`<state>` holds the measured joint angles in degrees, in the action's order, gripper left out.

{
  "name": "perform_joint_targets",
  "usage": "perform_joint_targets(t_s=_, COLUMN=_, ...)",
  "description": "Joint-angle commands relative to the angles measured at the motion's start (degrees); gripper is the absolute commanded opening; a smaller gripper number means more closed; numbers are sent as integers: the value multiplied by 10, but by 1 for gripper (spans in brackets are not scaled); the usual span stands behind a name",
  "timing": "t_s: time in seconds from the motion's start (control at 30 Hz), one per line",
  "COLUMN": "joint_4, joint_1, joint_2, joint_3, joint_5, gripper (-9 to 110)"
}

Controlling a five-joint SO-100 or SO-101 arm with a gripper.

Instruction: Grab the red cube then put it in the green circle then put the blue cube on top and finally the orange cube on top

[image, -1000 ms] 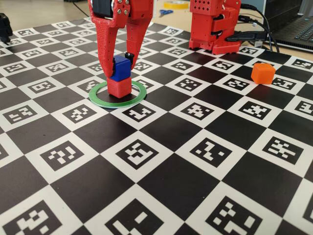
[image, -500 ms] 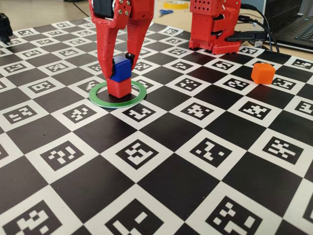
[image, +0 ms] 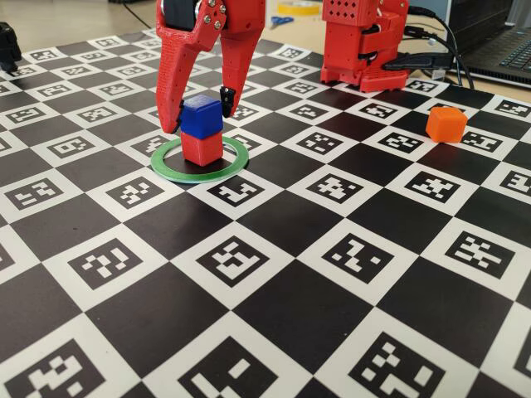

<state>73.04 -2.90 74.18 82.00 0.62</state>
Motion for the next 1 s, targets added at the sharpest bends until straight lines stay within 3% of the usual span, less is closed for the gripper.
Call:
perform_joint_targets(t_s=0.0, joint_4=18, joint_1=4, joint_2=105, joint_3=-8, joint_5=0, gripper=45)
perform_joint_targets(t_s=0.53, joint_4=172, joint_1=-33, joint_2=334, joint_3=52, joint_5=-20, gripper=41)
perform_joint_targets(t_s=0.97, joint_4=148, joint_1=-136, joint_2=494, joint_3=236, joint_5=-84, gripper=41)
